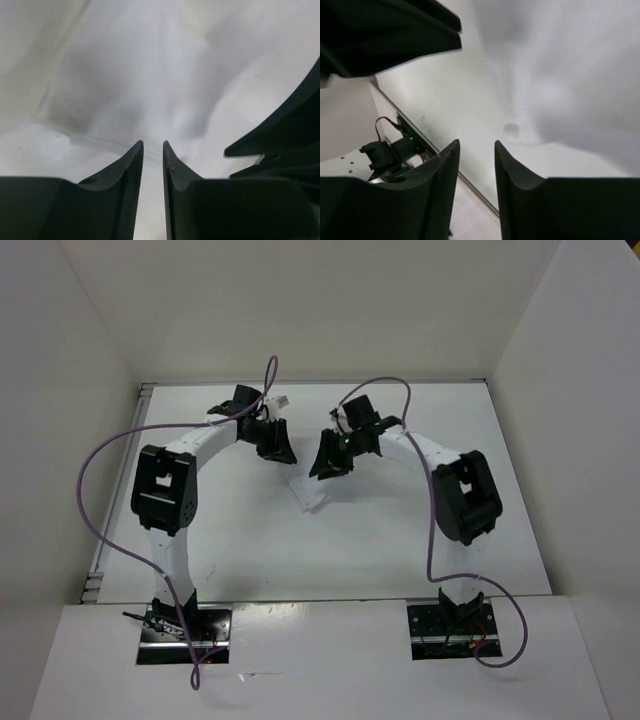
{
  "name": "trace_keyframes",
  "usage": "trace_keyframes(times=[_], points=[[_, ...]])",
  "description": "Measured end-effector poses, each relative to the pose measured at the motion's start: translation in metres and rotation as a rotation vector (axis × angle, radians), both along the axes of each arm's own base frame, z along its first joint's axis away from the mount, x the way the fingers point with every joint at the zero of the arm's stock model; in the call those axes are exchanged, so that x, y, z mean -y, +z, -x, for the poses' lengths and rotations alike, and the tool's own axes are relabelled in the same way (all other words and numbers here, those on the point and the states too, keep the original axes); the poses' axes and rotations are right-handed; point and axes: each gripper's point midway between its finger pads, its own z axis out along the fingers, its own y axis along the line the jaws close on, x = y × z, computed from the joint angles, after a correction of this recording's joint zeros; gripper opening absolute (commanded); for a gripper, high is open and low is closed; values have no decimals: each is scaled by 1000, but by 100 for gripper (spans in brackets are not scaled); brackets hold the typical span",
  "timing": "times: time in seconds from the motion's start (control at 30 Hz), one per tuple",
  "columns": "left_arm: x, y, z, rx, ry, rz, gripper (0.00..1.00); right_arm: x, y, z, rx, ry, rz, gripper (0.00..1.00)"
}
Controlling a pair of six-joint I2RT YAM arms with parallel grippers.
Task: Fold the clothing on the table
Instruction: Fold the skirt
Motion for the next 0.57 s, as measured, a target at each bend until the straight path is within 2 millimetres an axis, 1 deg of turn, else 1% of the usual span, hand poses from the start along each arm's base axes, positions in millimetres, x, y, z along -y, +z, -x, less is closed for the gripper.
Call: trace_keyframes(times=[0.03,0.1,0.13,0.2,0.27,0.3,0.33,0.37,0.4,0.43,0.5,0.53,0.57], points=[[1,17,3,34,-15,16,31,3,22,-6,60,-16,-2,41],[2,54,9,114,-31,49,34,13,65,-17,173,-57,-15,45],[1,74,15,157,-37,66,35,23,88,-23,235,-89,-21,47],[-1,111,30,249,-44,96,39,50,133,-33,360,-168,-24,50],[-4,141,47,335,-45,123,39,82,160,-40,444,-249,-15,59],[-6,152,55,367,-45,131,39,98,167,-41,471,-287,-6,61],[-8,159,62,392,-44,140,39,115,169,-41,481,-322,6,62],[-9,162,68,409,-45,146,39,130,166,-40,481,-356,23,67],[-11,162,73,415,-44,146,39,146,158,-39,469,-391,46,72],[-12,157,78,405,-42,145,39,158,148,-37,449,-416,67,76],[-14,143,85,368,-35,137,39,170,123,-30,391,-436,107,76],[-15,135,89,339,-28,132,39,173,111,-24,357,-436,124,76],[-16,128,92,316,-22,126,41,175,98,-16,318,-433,141,76]])
